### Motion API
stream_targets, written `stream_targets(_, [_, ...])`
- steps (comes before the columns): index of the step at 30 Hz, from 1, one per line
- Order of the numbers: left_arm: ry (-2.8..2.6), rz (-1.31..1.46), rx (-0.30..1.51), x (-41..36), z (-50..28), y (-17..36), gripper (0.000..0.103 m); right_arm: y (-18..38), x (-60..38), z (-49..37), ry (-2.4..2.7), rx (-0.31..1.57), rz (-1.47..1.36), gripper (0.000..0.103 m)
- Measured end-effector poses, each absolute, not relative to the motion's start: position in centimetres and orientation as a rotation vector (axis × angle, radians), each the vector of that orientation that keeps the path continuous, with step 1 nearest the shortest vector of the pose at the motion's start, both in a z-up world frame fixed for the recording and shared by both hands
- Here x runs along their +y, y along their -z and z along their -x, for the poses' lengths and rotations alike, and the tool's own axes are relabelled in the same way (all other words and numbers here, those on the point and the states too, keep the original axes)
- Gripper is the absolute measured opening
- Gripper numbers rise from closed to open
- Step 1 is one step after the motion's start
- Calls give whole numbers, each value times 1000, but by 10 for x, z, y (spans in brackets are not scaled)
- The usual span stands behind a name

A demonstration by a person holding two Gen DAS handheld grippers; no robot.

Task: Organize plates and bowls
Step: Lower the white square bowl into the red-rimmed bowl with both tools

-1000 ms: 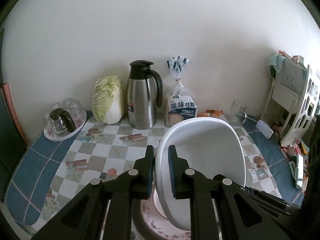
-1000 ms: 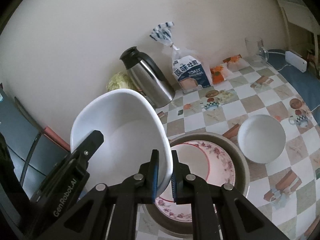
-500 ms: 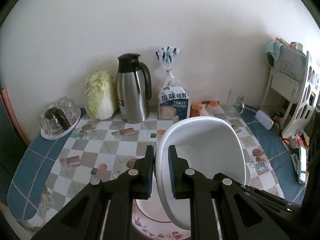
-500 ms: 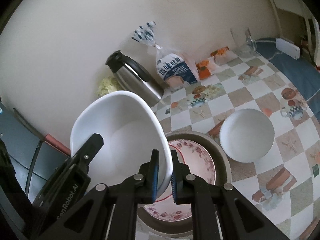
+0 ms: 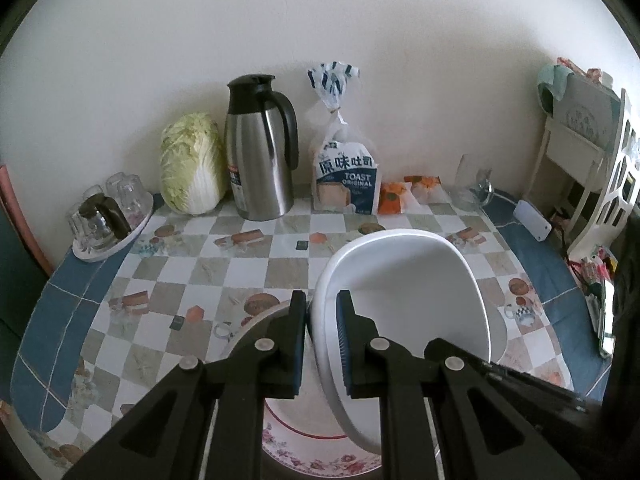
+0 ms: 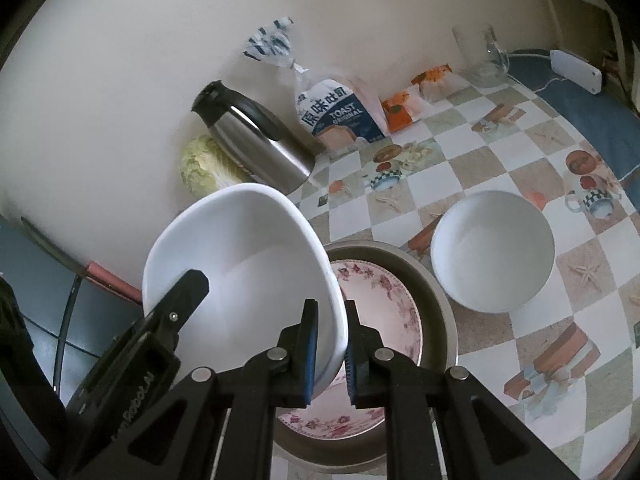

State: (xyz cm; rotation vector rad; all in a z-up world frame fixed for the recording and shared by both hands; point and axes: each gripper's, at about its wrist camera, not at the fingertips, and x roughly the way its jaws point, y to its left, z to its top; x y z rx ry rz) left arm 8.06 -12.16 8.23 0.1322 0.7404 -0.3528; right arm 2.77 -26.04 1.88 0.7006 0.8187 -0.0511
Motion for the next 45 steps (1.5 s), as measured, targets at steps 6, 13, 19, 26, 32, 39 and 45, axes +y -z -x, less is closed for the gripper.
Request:
stream_targets(6, [349,-142,777,-122,-85,-75,15,-8,-265,-34,50,842,-718,14])
stream_targets(13, [309,-134,813,-109,-91,-71,14,-2,-248,-42,22,875,-680,15])
stream_targets(19, [307,-74,878,-96,-100,-58,14,3,-236,-48,20,904,-639,15])
stream_targets(26, [302,-45,908,-90,-107,-49,14,10,-230,-54,32,933,-606,15])
stream_targets(32, [300,-21,936,-83,-112,-42,15,10,-220,-58,49,943,-558,15])
stream_targets(39, [304,-9,945,-81,-116,-38,14,11,-215,-61,69,943,-518,15])
stream_targets(45, [310,3,949,-80,-118,-37,14,11,-215,-61,79,936,-510,15])
